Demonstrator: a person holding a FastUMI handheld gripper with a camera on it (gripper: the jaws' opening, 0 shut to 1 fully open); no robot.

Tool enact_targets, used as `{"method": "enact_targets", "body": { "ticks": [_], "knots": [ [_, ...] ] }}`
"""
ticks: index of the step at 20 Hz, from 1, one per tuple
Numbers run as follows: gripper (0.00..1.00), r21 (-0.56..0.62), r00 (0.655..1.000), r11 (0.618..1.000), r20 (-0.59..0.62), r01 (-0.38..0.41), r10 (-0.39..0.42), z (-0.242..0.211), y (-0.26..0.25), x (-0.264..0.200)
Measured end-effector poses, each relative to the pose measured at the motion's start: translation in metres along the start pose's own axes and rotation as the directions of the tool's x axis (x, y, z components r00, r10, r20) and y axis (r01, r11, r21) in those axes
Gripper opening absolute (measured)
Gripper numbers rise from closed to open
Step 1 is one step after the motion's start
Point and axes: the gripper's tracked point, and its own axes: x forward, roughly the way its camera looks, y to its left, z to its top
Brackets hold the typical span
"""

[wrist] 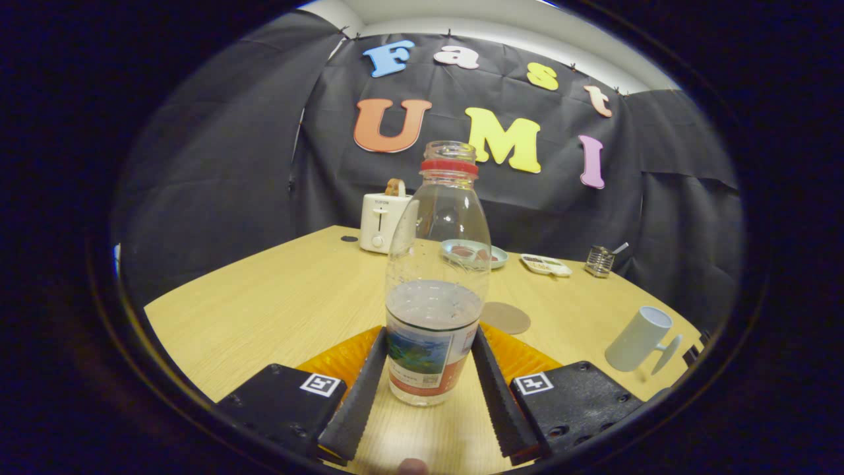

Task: Take the bottle from table, then pour the juice into the cup, finally place the bottle on the coaster

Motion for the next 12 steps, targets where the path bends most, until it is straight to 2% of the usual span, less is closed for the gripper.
{"method": "enact_targets", "body": {
  "ticks": [2,6,10,12],
  "knots": [
    [0.80,0.018,1.000,1.000,0.020,0.009,-0.009,0.009,-0.011,-0.009],
    [0.78,0.186,1.000,0.982,0.027,-0.018,0.013,0.023,-0.029,-0.027],
    [0.77,0.344,0.996,0.935,0.031,-0.089,0.083,0.036,-0.041,-0.043],
    [0.77,0.422,0.992,0.898,0.053,-0.123,0.111,0.043,-0.053,-0.046]
  ]
}}
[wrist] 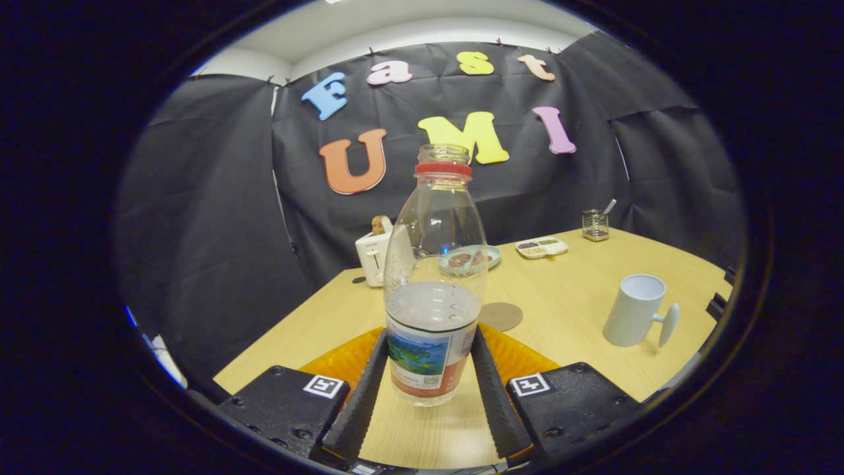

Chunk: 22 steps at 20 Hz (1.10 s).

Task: Take the bottle from table, then pour the juice into the cup, finally place the bottle on the coaster

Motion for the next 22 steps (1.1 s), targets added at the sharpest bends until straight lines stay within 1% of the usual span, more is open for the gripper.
{"method": "enact_targets", "body": {
  "ticks": [2,5,7,9,10,12,14,17,21,22],
  "knots": [
    [0.77,0.088,1.000,0.996,-0.005,-0.015,0.016,0.005,-0.014,0.000],
    [0.76,0.190,1.000,0.982,-0.013,-0.006,0.009,0.013,-0.042,0.003],
    [0.77,0.279,1.000,0.960,-0.008,-0.017,0.020,0.018,-0.055,0.005],
    [0.77,0.389,1.000,0.921,0.002,-0.027,0.028,0.025,-0.064,0.008],
    [0.77,0.443,0.999,0.896,0.006,-0.038,0.039,0.027,-0.065,0.010],
    [0.76,0.564,0.997,0.822,0.041,-0.078,0.066,0.036,-0.067,0.007],
    [0.76,0.657,0.994,0.747,0.067,-0.105,0.082,0.042,-0.071,0.006],
    [0.76,0.748,0.989,0.649,0.096,-0.143,0.108,0.044,-0.070,0.002],
    [0.76,0.831,0.988,0.535,0.115,-0.151,0.100,0.050,-0.078,0.015],
    [0.76,0.845,0.988,0.512,0.120,-0.154,0.099,0.051,-0.080,0.016]
  ]
}}
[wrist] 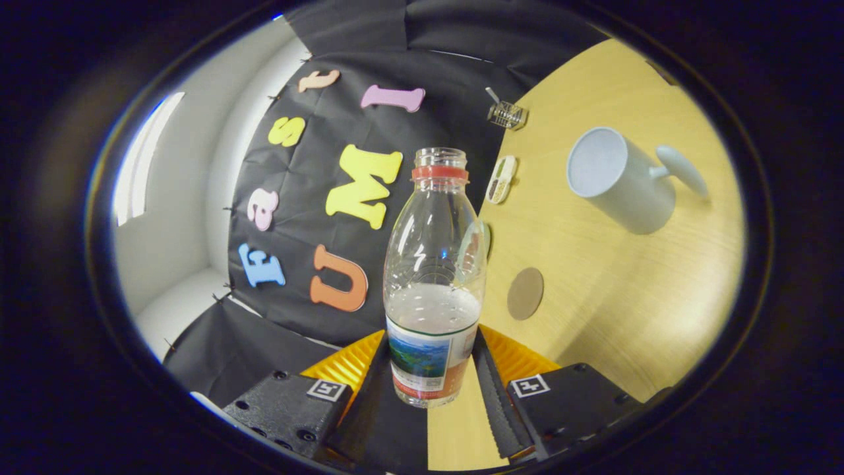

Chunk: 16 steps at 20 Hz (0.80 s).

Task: Take the bottle from table, then pour the juice into the cup, finally place the bottle on the coaster

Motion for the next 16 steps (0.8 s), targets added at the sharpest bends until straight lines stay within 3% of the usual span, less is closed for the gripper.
{"method": "enact_targets", "body": {
  "ticks": [5,16],
  "knots": [
    [0.75,0.144,0.999,0.990,0.034,-0.008,0.003,0.011,-0.002,0.004],
    [0.76,0.272,0.998,0.962,0.055,-0.037,0.023,0.016,0.004,0.008]
  ]
}}
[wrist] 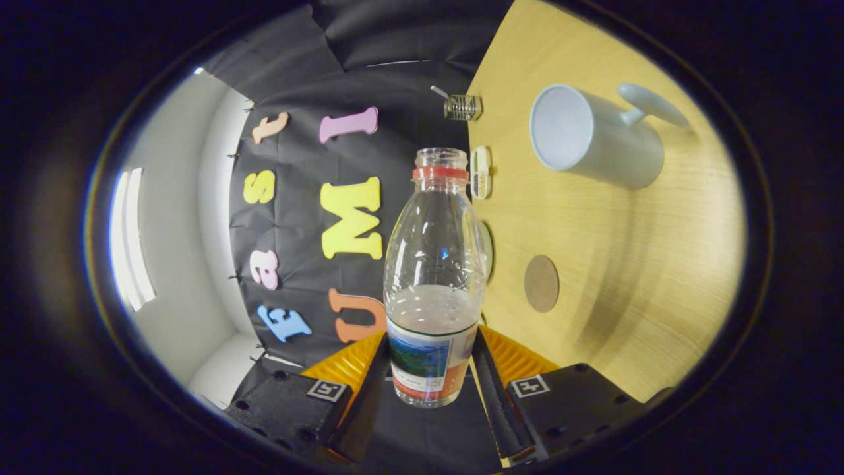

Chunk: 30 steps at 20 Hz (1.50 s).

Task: Take the bottle from table, then pour the juice into the cup, finally place the bottle on the coaster

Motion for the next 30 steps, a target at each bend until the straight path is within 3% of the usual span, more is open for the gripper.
{"method": "enact_targets", "body": {
  "ticks": [18,30],
  "knots": [
    [0.76,0.119,1.000,0.993,0.002,-0.018,0.018,0.007,0.005,0.002],
    [0.75,0.220,0.997,0.973,-0.001,-0.072,0.074,0.008,0.022,0.002]
  ]
}}
